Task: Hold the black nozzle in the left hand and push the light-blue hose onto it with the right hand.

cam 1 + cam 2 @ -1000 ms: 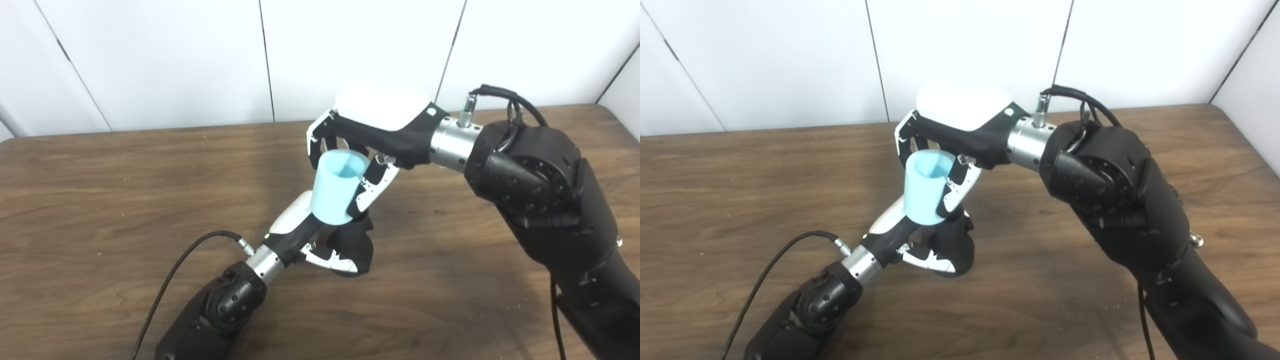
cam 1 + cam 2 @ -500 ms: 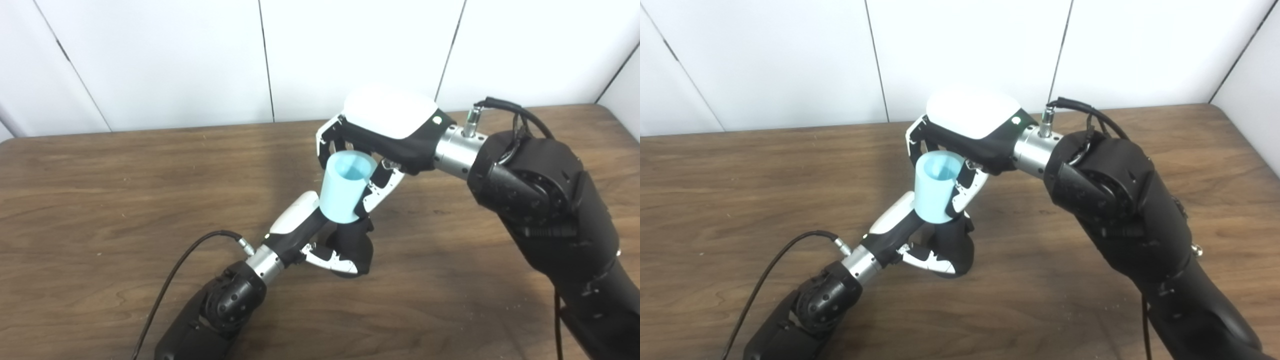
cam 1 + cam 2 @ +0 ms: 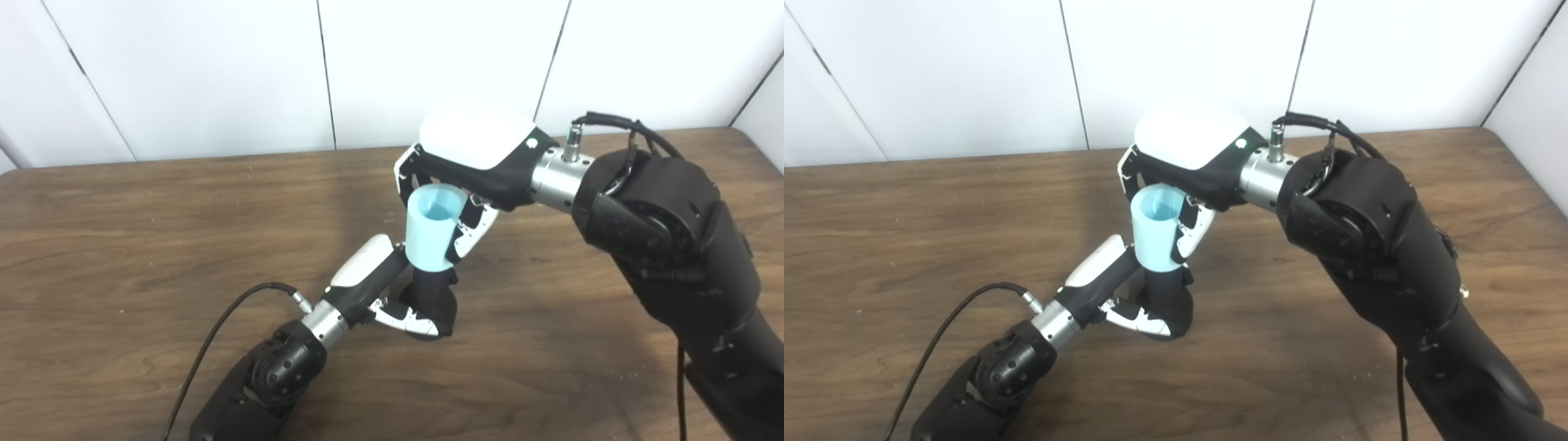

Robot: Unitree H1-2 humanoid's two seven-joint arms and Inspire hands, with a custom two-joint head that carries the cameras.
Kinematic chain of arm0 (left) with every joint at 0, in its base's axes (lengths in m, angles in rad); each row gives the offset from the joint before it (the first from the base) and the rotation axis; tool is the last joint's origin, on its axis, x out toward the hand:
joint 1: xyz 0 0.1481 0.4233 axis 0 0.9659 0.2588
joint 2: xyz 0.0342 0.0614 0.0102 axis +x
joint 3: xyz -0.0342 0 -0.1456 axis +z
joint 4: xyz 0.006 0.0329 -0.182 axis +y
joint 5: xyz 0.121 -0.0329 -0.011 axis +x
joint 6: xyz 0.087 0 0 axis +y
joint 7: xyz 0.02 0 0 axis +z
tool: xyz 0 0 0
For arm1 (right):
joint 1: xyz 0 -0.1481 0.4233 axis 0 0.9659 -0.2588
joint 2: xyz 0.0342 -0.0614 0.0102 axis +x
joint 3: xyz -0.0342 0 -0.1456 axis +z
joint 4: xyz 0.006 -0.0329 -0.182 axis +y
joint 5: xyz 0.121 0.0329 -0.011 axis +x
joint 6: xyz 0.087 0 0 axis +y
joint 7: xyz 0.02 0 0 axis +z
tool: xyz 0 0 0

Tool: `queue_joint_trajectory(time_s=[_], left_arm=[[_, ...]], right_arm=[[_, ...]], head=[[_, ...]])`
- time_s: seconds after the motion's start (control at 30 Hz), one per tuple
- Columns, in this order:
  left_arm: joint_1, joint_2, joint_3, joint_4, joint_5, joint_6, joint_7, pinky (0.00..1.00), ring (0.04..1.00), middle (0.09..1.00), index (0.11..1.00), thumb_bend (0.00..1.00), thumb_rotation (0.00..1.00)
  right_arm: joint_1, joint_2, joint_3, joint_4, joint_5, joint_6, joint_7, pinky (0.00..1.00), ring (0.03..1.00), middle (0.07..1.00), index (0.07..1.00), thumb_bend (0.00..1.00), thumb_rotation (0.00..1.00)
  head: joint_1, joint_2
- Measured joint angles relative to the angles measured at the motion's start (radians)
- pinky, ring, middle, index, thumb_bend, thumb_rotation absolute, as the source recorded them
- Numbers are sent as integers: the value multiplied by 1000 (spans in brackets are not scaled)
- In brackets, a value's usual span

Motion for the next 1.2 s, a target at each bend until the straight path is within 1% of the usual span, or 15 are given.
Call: queue_joint_trajectory(time_s=[0.1,0.27,0.43,0.63,0.8,1.03,1.13,1.2], left_arm=[[0,0,0,-1,0,0,-1,748,674,542,462,515,0],[2,0,0,-4,0,1,-5,745,674,541,463,515,0],[4,0,-1,-11,0,9,-8,745,674,541,463,515,0],[4,0,-1,-12,0,10,-9,745,674,541,463,515,0],[4,0,0,-12,0,10,-10,736,673,541,462,515,0],[4,0,0,-11,0,10,-9,733,673,541,462,515,0],[4,0,0,-11,0,11,-9,730,673,541,462,515,0],[3,-1,-3,-13,0,11,-11,729,673,542,462,515,0]], right_arm=[[-7,0,-1,0,6,17,23,176,272,413,506,526,0],[-15,0,-3,0,22,51,63,230,323,439,503,528,0],[-15,0,-6,0,40,67,67,243,331,437,506,527,0],[-3,0,-13,0,59,69,54,182,268,394,503,523,0],[22,0,-24,-2,79,72,24,178,268,393,504,522,0],[44,0,-24,-2,105,71,-16,194,284,408,511,523,0],[46,0,-18,-2,113,71,-23,190,287,408,512,523,0],[57,-5,2,-2,114,68,-20,191,289,407,512,523,0]], head=[[0,2],[5,3],[5,2],[6,2],[8,5],[9,3],[9,5],[9,5]])
